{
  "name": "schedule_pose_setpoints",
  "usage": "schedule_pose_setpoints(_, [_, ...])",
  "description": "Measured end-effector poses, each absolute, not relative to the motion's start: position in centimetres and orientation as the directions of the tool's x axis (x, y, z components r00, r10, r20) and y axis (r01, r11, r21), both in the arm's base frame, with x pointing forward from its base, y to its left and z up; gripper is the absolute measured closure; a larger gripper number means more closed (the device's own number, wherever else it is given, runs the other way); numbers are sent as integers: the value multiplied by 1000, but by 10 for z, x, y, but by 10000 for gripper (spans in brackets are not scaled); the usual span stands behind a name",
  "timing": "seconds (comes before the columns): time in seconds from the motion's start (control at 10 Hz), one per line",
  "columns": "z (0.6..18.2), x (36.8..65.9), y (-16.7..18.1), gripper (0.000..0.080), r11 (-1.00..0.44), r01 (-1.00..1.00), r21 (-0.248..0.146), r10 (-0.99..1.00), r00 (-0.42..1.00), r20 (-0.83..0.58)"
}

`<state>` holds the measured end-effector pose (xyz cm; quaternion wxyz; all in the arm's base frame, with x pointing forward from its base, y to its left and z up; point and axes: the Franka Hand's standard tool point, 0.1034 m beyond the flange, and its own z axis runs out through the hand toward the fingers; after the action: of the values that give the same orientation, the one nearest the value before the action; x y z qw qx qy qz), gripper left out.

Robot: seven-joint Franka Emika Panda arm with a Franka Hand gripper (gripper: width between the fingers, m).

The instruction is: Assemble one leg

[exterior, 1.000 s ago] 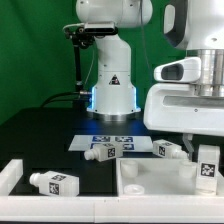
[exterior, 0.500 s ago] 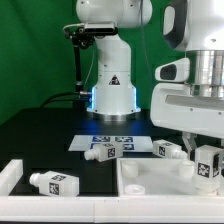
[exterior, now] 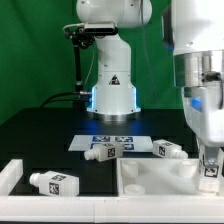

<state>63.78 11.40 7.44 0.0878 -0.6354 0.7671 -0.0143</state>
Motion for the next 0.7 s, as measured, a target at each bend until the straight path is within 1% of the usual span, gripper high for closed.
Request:
schedule_pose_setpoints(0.2, [74, 638, 114, 512, 152, -979, -139, -984, -137, -111])
schedule_pose_setpoints(0.3, [74, 638, 114, 353, 111, -984, -143, -990, -97, -103])
schedule_pose_setpoints(0.4, [73, 638, 113, 228, -110, -981, -161, -990, 122, -67])
schedule_pose_setpoints(0.5, [74, 636, 115, 228, -315, -937, -150, -945, 324, -40])
schedule_pose_setpoints(0.6, [73, 634, 117, 166, -415, -898, -148, -905, 424, -30])
schedule_pose_setpoints(0.7, [73, 635, 116, 155, -456, -877, -152, -886, 464, -19])
